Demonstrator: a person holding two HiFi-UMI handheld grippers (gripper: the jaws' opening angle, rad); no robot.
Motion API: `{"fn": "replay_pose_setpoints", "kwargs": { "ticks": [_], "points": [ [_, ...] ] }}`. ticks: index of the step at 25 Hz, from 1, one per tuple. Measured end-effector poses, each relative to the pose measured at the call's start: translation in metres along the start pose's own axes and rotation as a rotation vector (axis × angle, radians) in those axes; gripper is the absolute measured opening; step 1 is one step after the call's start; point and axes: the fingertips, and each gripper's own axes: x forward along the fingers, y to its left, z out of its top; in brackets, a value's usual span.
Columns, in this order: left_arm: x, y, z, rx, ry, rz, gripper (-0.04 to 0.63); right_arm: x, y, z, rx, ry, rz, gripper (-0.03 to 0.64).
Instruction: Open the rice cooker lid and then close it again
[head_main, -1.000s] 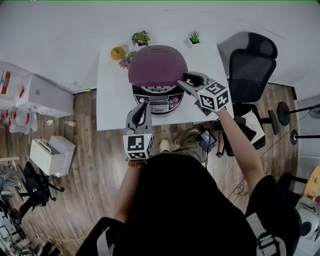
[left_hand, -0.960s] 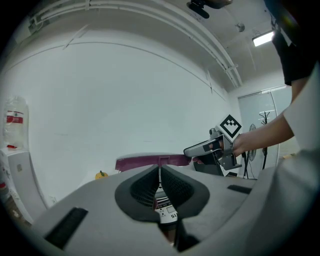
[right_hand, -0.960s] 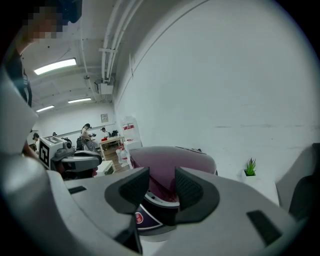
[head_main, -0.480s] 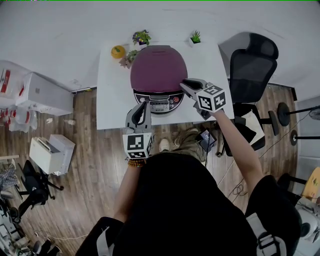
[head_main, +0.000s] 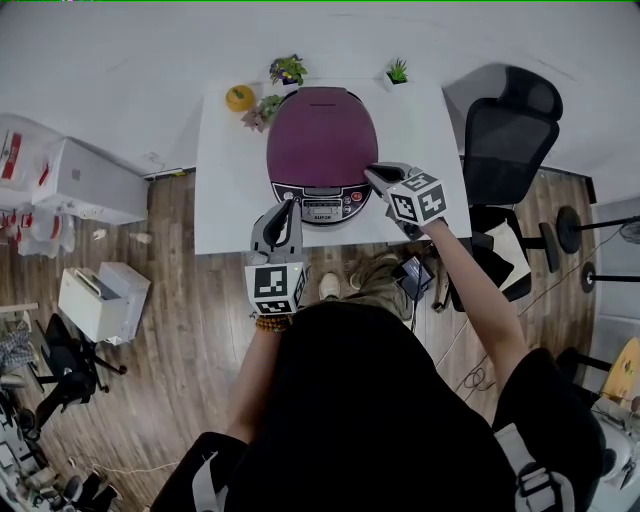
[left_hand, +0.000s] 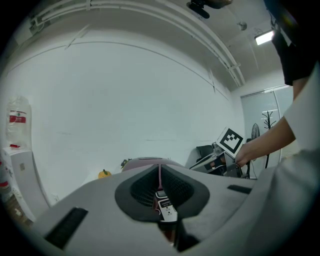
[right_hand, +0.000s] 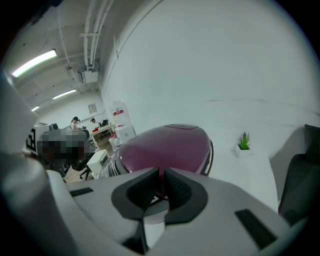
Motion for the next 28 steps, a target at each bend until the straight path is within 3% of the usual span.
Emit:
{"fn": "replay_pose_setpoints", "kwargs": {
  "ticks": [22, 28],
  "points": [
    [0.016, -0.001, -0.007, -0.004, 0.022, -0.019, 0.034, 0.005, 0.001, -0.004, -0.042, 0.135, -0.048, 0.051],
    [0.024, -0.002, -0.007, -0.007, 0.025, -0.032, 0.034, 0.009, 0.003, -0.005, -0.077, 0.232, -0.048, 0.051]
  ]
}}
